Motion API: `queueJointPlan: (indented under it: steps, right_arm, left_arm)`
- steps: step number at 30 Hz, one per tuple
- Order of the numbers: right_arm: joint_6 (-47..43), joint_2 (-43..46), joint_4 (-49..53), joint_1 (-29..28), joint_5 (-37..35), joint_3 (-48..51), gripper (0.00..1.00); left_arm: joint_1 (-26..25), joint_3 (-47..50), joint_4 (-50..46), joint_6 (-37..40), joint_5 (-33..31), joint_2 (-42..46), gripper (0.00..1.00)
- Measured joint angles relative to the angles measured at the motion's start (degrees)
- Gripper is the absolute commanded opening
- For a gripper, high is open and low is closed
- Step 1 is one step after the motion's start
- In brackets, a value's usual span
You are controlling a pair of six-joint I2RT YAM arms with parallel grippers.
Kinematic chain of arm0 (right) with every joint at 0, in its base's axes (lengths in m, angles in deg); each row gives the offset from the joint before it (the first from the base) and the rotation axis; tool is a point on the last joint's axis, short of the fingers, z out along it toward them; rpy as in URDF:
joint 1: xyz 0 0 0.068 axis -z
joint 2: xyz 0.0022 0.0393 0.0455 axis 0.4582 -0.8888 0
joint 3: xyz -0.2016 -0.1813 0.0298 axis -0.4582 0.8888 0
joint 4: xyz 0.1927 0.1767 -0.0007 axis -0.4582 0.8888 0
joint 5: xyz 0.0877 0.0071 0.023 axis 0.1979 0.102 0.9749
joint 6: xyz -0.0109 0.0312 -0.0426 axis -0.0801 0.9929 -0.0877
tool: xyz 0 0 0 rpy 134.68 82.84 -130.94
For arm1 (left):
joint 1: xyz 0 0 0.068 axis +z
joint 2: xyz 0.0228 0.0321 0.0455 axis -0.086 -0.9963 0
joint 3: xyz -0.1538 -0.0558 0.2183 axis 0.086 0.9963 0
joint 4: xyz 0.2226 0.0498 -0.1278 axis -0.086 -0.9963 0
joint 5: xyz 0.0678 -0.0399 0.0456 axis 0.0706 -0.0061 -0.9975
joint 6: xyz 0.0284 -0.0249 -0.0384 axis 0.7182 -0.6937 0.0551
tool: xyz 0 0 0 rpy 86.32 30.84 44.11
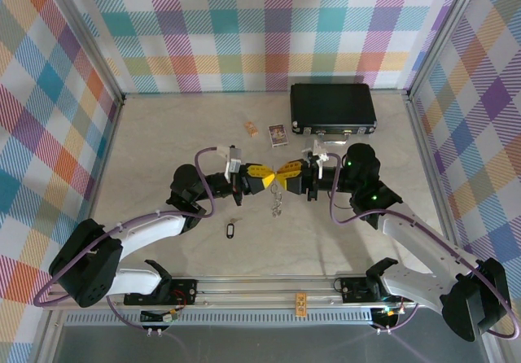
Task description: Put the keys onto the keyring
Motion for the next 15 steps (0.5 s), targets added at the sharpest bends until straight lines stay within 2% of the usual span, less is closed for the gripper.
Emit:
queueJointPlan:
  steps: [1, 4, 10, 15]
  right_arm:
    - [-0.07, 0.17, 0.04, 0.00, -0.63, 0.00, 0.49]
    - [0.37, 1.27, 1.05, -0.09, -3.52, 0.07, 0.52]
    - [1.33, 3.76, 3.78, -0.11, -11.76, 1.64, 0.49]
    - [3.34, 0.22, 7.28, -0.26, -16.15, 2.91, 0.46]
  left_arm:
    - [0.00, 0.00, -0.24, 0.17, -0.09, 0.07, 0.00]
    - [0.59, 0.35, -2.27, 1.51, -1.81, 1.33, 0.00]
    - [2.99, 1.92, -10.93, 6.99, -9.42, 8.96, 0.00]
    - [3.32, 2.64, -19.50, 13.60, -19.37, 17.62, 0.00]
